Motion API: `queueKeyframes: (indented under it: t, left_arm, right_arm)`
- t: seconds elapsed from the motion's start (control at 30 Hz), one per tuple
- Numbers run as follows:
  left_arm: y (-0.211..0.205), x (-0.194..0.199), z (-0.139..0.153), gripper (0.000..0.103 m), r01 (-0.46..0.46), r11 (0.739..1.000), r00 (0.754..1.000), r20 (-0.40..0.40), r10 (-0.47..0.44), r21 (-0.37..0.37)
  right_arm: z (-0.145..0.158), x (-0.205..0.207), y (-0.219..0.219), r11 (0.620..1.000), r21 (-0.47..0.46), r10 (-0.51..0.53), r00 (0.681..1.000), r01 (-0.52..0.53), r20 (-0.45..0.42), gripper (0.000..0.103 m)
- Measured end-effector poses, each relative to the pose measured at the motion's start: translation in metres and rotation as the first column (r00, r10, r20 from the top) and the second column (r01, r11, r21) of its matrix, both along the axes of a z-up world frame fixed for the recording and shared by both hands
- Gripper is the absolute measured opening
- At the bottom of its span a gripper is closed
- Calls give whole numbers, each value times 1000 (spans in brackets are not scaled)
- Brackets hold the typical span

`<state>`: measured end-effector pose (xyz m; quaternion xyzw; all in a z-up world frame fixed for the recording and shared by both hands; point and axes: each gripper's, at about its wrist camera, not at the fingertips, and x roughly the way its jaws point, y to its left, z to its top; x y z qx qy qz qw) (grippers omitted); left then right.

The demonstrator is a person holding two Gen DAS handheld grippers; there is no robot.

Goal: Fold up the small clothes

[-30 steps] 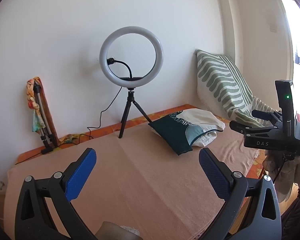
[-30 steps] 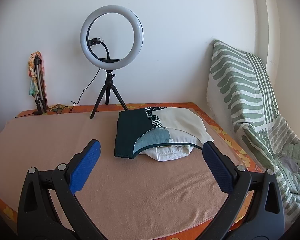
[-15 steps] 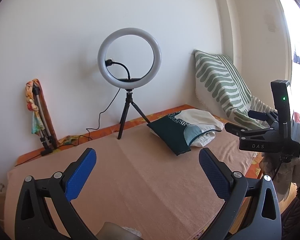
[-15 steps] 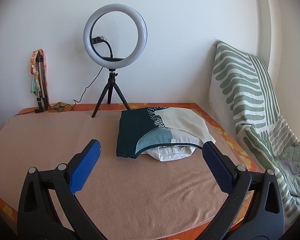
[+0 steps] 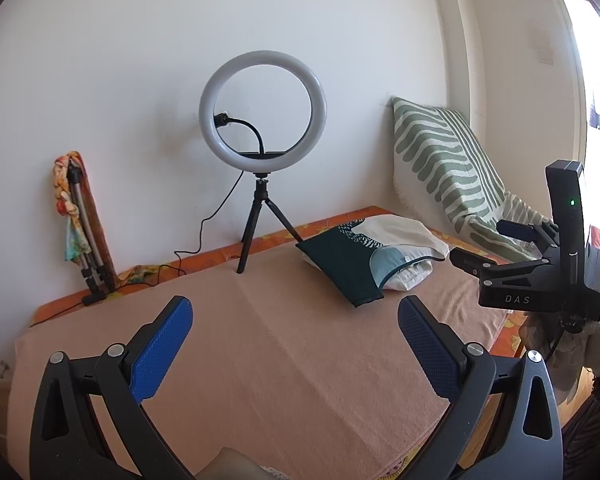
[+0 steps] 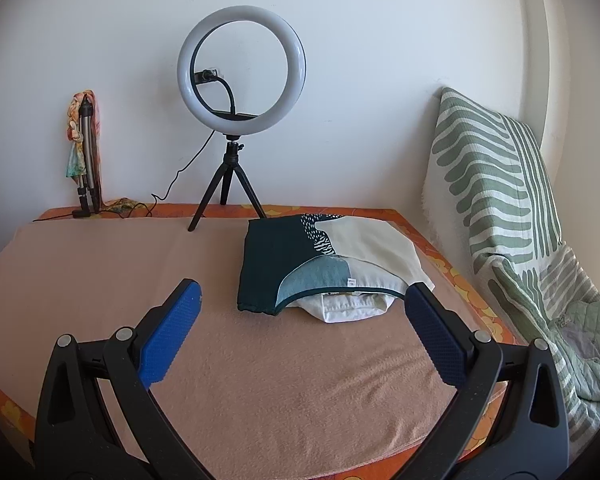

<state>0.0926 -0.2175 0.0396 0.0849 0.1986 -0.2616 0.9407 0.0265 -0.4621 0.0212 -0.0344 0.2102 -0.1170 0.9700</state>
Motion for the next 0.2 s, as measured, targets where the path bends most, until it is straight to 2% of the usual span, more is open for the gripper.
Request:
queueKeyframes:
  t: [0.2]
  left_arm:
    - [1, -1, 0, 102, -1, 1000, 1000, 10, 1, 4]
  right_arm:
    - [0, -1, 1, 1000, 0, 0, 1000, 0, 2, 103]
